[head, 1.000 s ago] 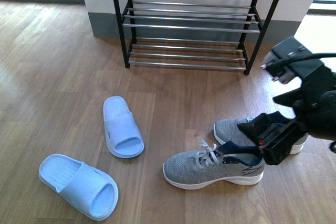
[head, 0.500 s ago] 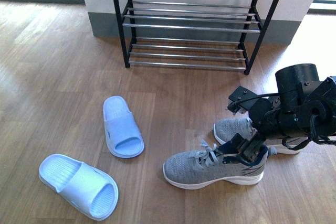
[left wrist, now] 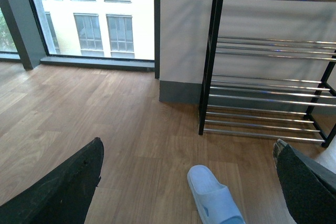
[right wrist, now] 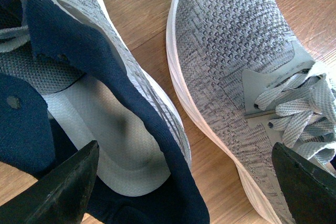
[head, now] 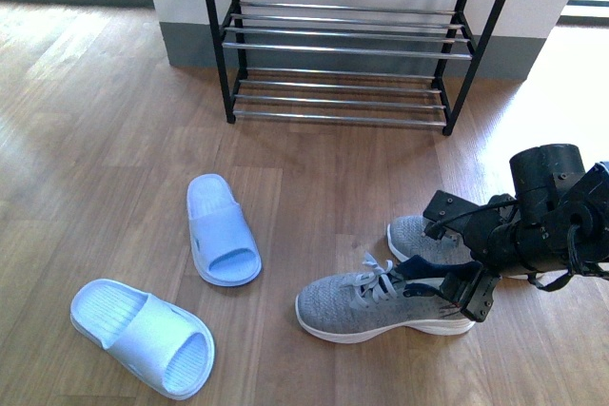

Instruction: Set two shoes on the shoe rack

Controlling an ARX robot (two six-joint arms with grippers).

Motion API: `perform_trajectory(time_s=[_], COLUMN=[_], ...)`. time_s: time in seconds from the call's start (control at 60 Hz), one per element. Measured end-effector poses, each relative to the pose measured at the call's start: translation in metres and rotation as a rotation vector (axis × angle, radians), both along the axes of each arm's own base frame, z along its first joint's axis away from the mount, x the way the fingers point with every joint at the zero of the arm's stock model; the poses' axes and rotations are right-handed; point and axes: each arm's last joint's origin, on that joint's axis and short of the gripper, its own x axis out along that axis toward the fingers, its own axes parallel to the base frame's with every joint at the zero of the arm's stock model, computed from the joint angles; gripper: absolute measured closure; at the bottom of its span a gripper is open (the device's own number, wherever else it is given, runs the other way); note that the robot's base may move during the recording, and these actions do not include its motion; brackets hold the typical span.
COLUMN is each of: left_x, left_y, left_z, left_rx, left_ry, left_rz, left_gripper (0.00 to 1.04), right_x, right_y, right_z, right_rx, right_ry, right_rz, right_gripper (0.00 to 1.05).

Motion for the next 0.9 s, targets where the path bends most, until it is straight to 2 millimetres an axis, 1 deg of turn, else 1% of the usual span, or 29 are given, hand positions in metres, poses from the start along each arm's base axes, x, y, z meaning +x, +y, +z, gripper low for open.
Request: perform_trajectory(time_s=[0.117, 0.3, 0.333, 0.633, 0.8, 0.9], left_x=[0.000, 0.000, 0.000, 0.000, 0.000, 0.000], left_y=[0.000, 0.000, 0.000, 0.000, 0.000, 0.000], left_z=[0.000, 0.000, 0.000, 0.000, 0.000, 0.000], left_rx=[0.000, 0.000, 0.000, 0.000, 0.000, 0.000], left_ry=[0.000, 0.000, 0.000, 0.000, 0.000, 0.000], left_rz=[0.000, 0.000, 0.000, 0.000, 0.000, 0.000], left_gripper=[0.09, 0.09, 0.09, 0.09, 0.09, 0.09], right_x=[0.002, 0.012, 0.013, 0.009, 0.008, 0.010], right_y=[0.002, 0.002, 0.002, 0.004, 0.005, 0.005], right_z=[-0.005, -0.013, -0.014, -0.028, -0.032, -0.032], right_rx=[-0.006, -0.018, -0.020, -0.026, -0.044, -0.054], right_ry=[0.002, -0.010, -0.008, 0.039, 0.049, 0.046], right_rz=[0.005, -0.012, -0.013, 0.000, 0.016, 0.019], right_gripper=[0.09, 0.09, 0.11, 0.59, 0.86, 1.03])
